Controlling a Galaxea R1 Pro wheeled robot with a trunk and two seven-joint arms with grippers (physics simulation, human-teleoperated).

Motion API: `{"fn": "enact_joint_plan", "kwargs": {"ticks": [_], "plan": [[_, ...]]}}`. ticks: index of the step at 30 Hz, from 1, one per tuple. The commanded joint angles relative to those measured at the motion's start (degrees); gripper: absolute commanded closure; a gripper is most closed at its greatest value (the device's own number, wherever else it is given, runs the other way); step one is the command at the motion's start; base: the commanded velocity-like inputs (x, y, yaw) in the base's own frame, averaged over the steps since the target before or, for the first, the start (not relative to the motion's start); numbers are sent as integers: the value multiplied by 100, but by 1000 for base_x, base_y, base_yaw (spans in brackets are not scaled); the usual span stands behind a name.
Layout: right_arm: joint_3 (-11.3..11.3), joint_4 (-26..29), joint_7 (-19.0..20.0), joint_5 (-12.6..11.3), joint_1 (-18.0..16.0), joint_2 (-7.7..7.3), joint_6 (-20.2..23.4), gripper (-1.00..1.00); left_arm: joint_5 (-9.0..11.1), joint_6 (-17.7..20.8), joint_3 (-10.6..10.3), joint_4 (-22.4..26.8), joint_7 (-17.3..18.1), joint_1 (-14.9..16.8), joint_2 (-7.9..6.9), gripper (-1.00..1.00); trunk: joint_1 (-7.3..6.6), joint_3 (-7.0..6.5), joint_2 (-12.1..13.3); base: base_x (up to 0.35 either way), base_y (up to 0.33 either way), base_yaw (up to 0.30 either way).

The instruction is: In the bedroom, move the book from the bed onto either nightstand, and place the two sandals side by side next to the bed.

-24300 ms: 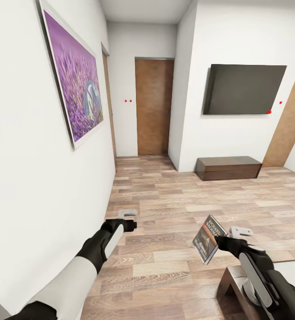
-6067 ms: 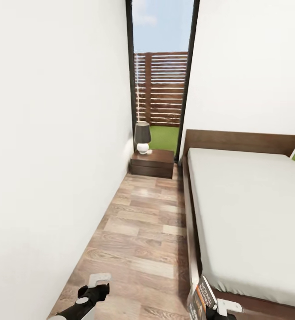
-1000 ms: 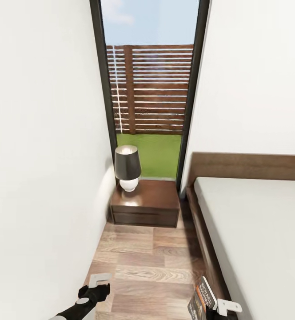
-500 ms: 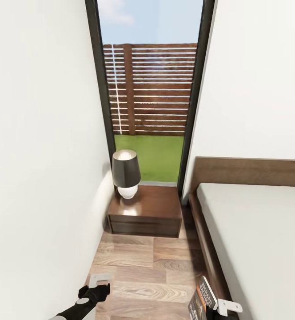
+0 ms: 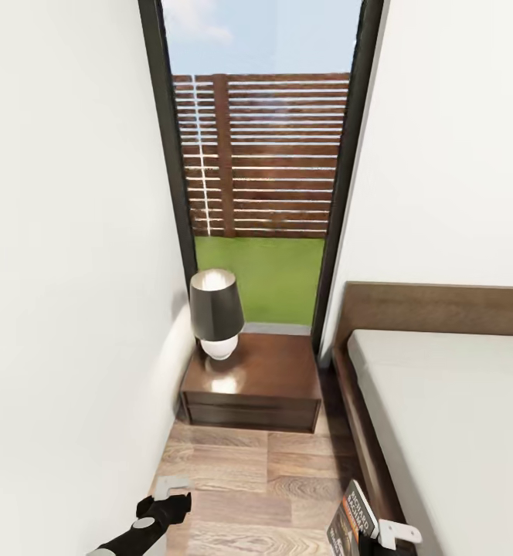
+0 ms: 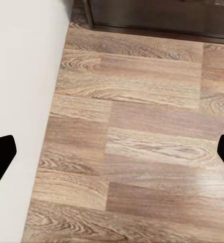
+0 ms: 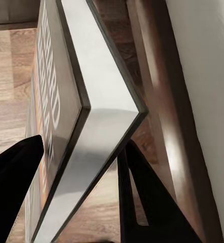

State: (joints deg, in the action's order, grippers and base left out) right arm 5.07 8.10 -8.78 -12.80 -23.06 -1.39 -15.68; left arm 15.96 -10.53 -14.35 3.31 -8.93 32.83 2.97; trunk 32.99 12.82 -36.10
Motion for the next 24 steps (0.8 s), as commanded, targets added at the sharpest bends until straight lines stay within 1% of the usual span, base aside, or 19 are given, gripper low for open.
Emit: {"fn": "enact_joint_plan", "kwargs": {"ticks": [1,7,18,21,24], "plan": [[52,-1,-19,-47,-5,-2,-19,100,47,-20,-50,-6,-21,5,1,-100,5,8,-7,332,-50,0],[34,-1,-19,-47,-5,-2,-22,100,47,-20,-50,-6,-21,6,1,-100,5,8,-7,330,-76,0],[12,-1,-19,-64,-5,-2,-23,100,47,-23,-50,-6,-27,4,27,-100,5,8,-7,310,-121,0],[12,-1,-19,-62,-5,-2,-23,100,47,-26,-50,-6,-29,4,27,-100,5,8,-7,212,-78,6],[12,-1,-19,-57,-5,-2,-23,100,47,-29,-50,-6,-29,4,28,-100,5,8,-7,67,-24,108]]}}
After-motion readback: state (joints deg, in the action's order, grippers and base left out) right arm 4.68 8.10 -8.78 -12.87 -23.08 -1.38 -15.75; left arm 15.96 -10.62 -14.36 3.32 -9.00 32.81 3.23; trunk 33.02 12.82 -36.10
